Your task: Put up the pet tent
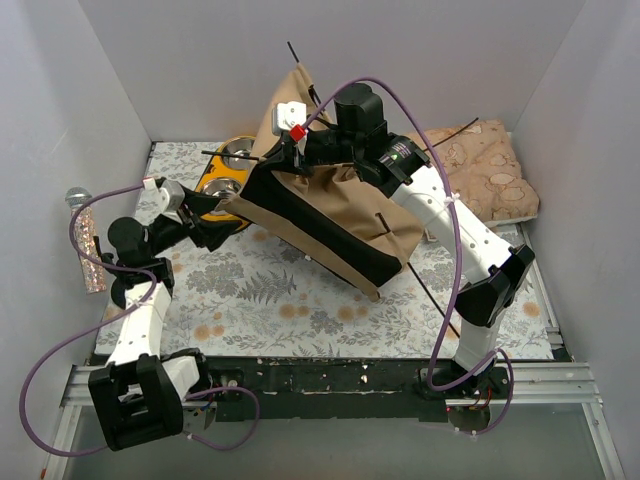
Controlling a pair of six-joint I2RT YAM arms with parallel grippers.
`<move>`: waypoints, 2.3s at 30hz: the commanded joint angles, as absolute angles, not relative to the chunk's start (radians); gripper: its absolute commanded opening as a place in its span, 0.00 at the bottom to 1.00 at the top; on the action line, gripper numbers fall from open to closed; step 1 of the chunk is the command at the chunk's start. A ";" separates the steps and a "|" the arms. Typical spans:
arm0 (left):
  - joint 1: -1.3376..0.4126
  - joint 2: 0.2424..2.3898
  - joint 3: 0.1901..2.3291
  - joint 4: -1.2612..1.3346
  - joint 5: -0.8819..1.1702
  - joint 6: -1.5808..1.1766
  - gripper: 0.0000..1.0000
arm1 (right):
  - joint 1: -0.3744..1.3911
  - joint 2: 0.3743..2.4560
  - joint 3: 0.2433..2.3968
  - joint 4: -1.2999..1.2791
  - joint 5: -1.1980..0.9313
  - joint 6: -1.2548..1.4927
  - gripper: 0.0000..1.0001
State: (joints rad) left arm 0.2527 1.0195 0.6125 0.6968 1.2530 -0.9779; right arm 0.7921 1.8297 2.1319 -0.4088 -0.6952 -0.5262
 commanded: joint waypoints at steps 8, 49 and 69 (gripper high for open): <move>0.196 1.100 0.597 0.950 1.183 -1.210 0.28 | 0.770 1.807 2.198 -0.368 -0.704 -0.489 0.01; 0.173 1.060 0.992 -0.052 1.223 -0.526 0.00 | 0.792 1.848 2.190 -0.844 -0.419 -1.069 0.01; 0.149 1.055 1.019 -0.161 1.187 -0.397 0.00 | 0.805 1.847 2.177 -0.845 -0.379 -1.078 0.01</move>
State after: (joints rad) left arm 0.1528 1.0828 0.9646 -0.1390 1.2064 -0.4316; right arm 0.8009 1.8549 2.1517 -0.8215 -0.4484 -1.0603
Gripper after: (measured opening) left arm 0.033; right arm 0.076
